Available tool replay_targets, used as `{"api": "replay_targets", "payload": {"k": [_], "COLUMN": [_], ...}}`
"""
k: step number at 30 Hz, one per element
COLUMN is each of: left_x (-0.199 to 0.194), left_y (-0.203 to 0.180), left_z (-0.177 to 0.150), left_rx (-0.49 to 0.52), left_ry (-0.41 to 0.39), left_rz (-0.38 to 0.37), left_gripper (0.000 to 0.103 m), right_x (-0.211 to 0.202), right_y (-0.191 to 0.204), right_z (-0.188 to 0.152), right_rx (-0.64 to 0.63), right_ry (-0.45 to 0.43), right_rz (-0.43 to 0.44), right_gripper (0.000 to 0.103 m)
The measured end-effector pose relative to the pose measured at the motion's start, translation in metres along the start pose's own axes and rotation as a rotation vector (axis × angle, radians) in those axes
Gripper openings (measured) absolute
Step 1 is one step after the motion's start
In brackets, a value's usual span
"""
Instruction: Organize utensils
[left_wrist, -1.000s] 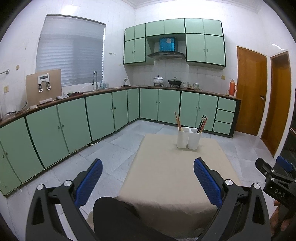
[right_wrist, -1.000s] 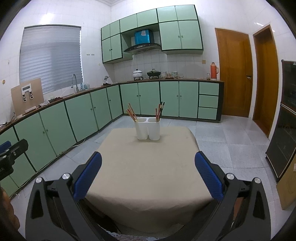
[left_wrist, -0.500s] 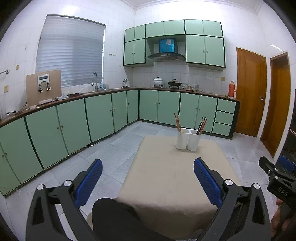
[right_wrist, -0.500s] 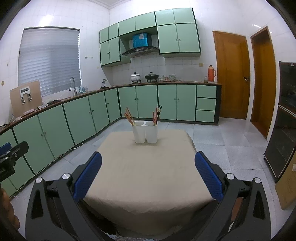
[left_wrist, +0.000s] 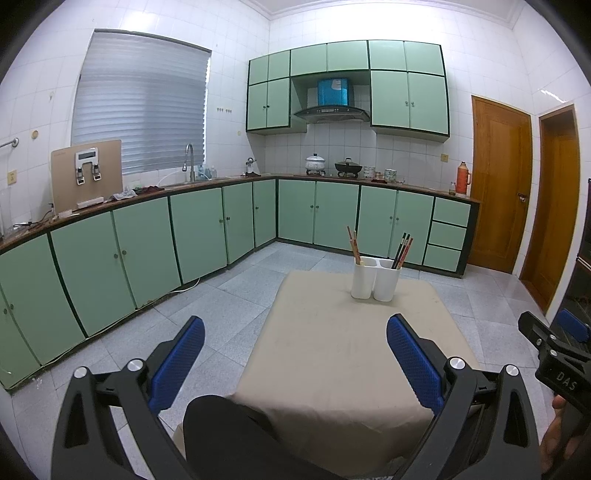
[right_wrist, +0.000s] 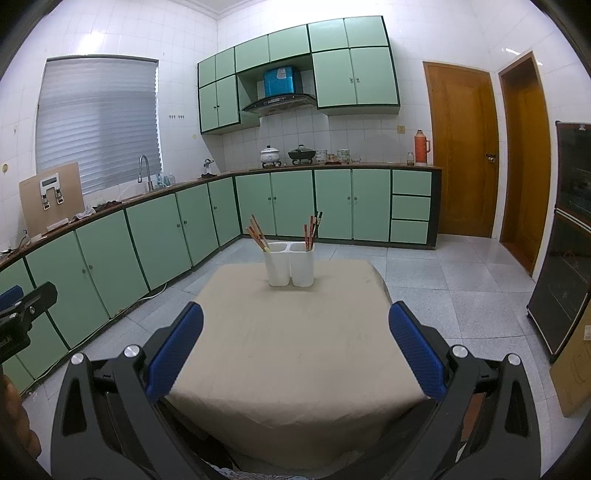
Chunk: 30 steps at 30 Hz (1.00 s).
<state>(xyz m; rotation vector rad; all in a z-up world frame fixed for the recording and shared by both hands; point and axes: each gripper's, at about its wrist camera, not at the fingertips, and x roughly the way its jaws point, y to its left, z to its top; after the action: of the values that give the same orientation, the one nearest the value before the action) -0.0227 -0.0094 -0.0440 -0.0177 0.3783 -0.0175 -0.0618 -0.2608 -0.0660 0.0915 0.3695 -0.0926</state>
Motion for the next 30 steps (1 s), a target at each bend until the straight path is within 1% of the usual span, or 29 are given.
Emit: {"api": "replay_targets", "payload": {"k": [30], "left_x": [-0.0011], "left_y": [-0.0008], "left_z": [0.0018], "left_rx": [0.001], "left_ry": [-0.002], "left_rz": [-0.002], "left_gripper": [0.097], "right_x": [-0.0024], "right_y": [-0.0019], "right_z": [0.0016], "right_rx": [0.0], "right_ry": [-0.008], "right_rz": [-0.005], "right_gripper": [0.098]}}
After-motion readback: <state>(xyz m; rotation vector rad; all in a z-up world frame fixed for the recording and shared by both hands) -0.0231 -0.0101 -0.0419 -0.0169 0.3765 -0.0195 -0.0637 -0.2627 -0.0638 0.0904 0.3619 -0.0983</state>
